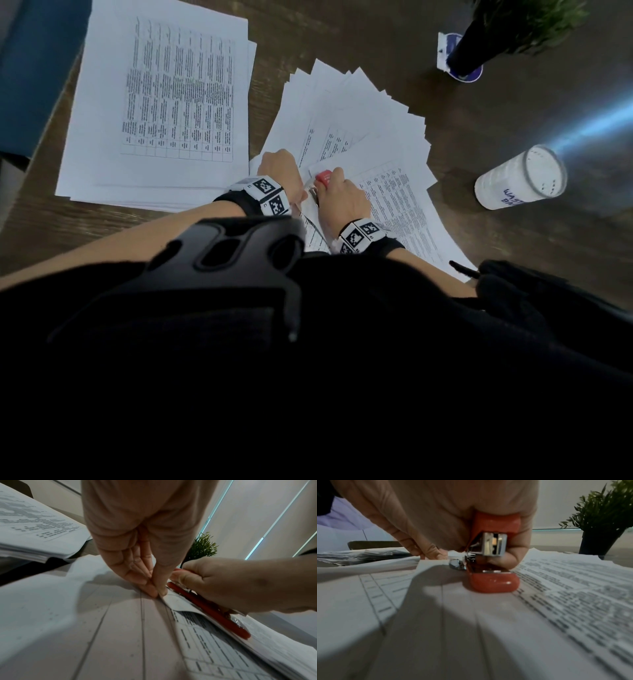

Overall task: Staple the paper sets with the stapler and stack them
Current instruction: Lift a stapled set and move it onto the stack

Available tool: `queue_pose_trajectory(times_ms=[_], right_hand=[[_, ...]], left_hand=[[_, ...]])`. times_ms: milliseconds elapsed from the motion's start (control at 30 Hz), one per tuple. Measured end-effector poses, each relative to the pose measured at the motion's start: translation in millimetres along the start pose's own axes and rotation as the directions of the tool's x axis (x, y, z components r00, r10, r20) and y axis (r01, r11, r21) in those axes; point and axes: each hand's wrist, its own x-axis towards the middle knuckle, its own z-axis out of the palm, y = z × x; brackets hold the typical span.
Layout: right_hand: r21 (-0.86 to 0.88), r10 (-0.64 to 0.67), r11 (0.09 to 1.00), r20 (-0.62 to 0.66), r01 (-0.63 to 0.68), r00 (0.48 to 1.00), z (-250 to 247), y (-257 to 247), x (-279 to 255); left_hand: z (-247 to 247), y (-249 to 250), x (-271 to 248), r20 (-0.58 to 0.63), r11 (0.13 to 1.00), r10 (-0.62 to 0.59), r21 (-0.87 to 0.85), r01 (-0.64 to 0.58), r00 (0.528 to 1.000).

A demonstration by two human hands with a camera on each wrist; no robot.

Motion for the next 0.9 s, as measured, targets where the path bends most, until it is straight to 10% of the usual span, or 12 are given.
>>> queue_pose_trajectory(times_ms=[267, 900], right_hand=[[-0.167, -0.216, 0.964, -0.036, 0.207, 0.976, -5.0, 6.9, 9.4], [0.18, 0.006, 0.984, -0.046, 0.003, 0.999, -17.6, -13.7, 36.3]], left_hand=[[-6.1, 5.4, 1.8, 0.023, 0.998, -0.009, 0.057, 0.008, 1.0], [-8.2, -1.8, -13.4, 0.011, 0.994, -0.03, -0.103, 0.031, 1.0]])
